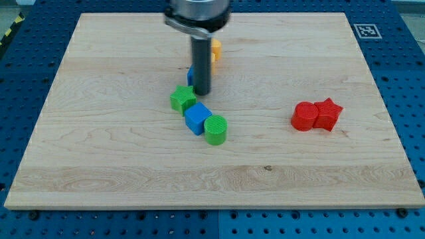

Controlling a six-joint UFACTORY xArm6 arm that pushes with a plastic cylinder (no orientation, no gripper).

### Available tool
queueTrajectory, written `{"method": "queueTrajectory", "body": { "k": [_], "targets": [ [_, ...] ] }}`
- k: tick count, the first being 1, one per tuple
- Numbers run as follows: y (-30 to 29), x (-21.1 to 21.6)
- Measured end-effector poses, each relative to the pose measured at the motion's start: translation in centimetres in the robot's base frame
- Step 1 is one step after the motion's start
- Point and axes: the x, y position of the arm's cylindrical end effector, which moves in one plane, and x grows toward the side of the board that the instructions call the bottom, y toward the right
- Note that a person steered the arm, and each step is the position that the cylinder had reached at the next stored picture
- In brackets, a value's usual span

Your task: Separate the blue triangle from the yellow hexagon

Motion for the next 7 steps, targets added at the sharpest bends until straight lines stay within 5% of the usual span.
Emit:
{"method": "queueTrajectory", "body": {
  "k": [1, 2, 4, 6, 7],
  "targets": [
    [-5.0, -0.7],
    [-7.2, -6.7],
    [-1.9, -1.2],
    [-2.3, -5.9],
    [2.9, -4.9]
  ]
}}
